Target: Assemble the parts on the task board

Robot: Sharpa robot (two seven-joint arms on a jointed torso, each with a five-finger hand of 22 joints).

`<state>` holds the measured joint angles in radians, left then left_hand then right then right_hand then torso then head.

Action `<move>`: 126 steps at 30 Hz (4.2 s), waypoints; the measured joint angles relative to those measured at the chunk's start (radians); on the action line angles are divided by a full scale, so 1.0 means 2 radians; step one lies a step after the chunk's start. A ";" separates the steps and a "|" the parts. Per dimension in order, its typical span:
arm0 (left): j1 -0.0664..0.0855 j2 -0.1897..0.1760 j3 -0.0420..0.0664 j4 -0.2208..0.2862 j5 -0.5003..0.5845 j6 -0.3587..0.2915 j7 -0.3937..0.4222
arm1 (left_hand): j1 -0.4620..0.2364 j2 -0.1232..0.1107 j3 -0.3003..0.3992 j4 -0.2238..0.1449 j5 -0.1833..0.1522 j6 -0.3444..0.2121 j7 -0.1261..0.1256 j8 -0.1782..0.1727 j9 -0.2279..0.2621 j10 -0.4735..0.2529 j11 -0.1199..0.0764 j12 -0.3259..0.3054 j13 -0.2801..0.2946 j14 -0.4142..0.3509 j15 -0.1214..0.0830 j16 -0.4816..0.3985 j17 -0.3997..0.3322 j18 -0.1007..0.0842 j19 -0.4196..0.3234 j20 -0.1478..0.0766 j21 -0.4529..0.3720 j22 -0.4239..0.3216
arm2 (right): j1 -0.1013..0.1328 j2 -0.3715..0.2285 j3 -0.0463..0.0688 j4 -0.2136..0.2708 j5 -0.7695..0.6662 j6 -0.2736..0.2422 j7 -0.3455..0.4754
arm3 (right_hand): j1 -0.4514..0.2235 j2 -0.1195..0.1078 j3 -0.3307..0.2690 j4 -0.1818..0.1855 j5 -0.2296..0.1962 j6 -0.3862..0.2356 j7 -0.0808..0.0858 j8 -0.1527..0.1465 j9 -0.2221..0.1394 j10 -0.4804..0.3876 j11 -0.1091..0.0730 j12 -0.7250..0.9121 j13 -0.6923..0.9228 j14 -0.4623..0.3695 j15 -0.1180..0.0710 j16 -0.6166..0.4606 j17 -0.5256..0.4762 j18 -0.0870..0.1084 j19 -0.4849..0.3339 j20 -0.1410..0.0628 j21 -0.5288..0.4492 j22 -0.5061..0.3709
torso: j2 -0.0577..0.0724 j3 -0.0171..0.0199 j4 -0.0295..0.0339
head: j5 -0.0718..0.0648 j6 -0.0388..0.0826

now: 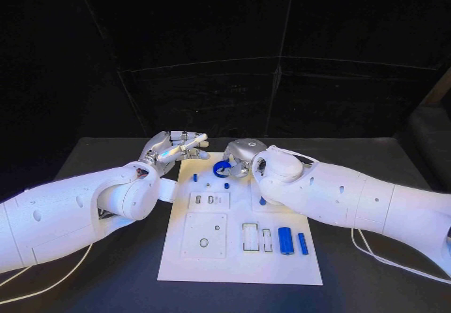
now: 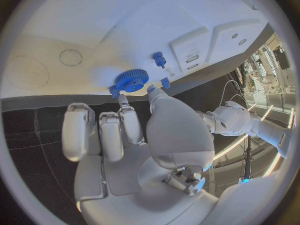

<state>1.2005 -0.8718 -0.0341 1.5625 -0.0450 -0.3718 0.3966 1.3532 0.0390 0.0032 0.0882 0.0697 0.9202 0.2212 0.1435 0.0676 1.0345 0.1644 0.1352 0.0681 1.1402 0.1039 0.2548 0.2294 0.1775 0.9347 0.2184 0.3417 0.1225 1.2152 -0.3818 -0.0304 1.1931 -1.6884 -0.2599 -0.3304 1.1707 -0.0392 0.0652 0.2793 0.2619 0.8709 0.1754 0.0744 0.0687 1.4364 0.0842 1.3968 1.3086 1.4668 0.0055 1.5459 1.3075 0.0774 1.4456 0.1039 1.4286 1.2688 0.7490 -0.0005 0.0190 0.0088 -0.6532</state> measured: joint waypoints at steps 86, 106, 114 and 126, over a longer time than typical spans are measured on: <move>0.000 0.007 -0.001 -0.018 0.005 0.000 0.000 | 0.000 0.000 0.000 -0.003 0.000 0.000 0.000 0.000 0.000 0.000 0.000 0.000 0.000 0.000 0.000 0.000 0.002 0.000 0.000 0.000 0.000 -0.001 | -0.016 -0.191 -0.001 -0.004 0.250 -0.002 0.224 | 0.128 -0.008 -0.009 -0.085 -0.009 0.020 -0.012 0.018 0.001 -0.023 -0.009 -0.035 0.000 -0.002 -0.005 -0.002 0.000 0.000 -0.008 -0.005 -0.002 -0.009 | -0.006 0.0055 -0.0185 | -0.019 -0.003; 0.000 0.007 -0.001 -0.018 0.005 0.000 0.000 | 0.000 0.000 0.000 -0.003 0.000 0.000 0.000 0.000 0.000 0.000 0.000 0.000 0.000 0.000 0.000 0.000 0.002 0.000 0.000 0.000 0.000 -0.001 | -0.017 -0.185 0.000 -0.012 0.239 0.005 0.222 | 0.134 0.009 -0.005 -0.089 -0.012 0.044 -0.012 0.028 0.002 -0.018 -0.011 -0.027 0.001 -0.001 -0.007 -0.002 0.000 0.000 -0.008 -0.005 -0.002 -0.005 | -0.006 0.0060 -0.0185 | -0.019 -0.004; 0.000 0.007 -0.001 -0.019 0.005 0.001 -0.001 | 0.000 0.000 0.000 -0.003 0.000 0.000 0.000 0.000 0.000 0.000 0.000 -0.002 0.000 0.000 0.000 0.000 0.002 0.000 0.000 0.000 0.000 -0.001 | -0.017 -0.182 -0.001 -0.014 0.238 0.006 0.221 | 0.139 0.021 0.010 -0.091 -0.037 0.070 -0.020 0.040 0.004 -0.013 -0.015 -0.024 0.003 -0.001 -0.010 -0.002 0.000 0.000 -0.006 -0.006 -0.002 -0.001 | -0.006 0.0061 -0.0186 | -0.022 -0.005; 0.000 0.006 -0.001 -0.019 0.005 0.002 -0.002 | 0.000 0.000 0.000 -0.003 0.000 0.000 0.000 0.000 0.000 0.000 0.000 -0.002 0.000 0.000 0.000 0.000 0.002 0.000 0.000 0.000 0.000 -0.001 | -0.017 -0.179 0.000 -0.015 0.238 0.002 0.218 | 0.144 0.027 0.026 -0.098 -0.041 0.087 -0.026 0.048 0.005 -0.008 -0.021 -0.021 0.003 -0.002 -0.017 -0.002 0.000 0.000 -0.001 -0.012 0.000 0.006 | -0.006 0.0061 -0.0186 | -0.023 -0.006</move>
<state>1.1996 -0.8592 -0.0355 1.5241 -0.0346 -0.3674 0.3929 1.3532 0.0390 0.0030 0.0827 0.0697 0.9202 0.2212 0.1435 0.0676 1.0345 0.1644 0.1314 0.0681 1.1402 0.1039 0.2548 0.2341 0.1775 0.9347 0.2184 0.3417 0.1202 1.1819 -0.7392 -0.0311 1.1634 -1.2133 -0.2556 0.1055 1.4588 0.0148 0.1182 0.0827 0.1800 1.0449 0.1232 0.1712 0.0790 1.4213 0.0419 1.3538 1.3141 1.4635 -0.0275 1.5416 1.3074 0.0774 1.4442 0.0801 1.4293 1.2808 0.7375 0.0117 -0.0183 -0.0377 -0.6653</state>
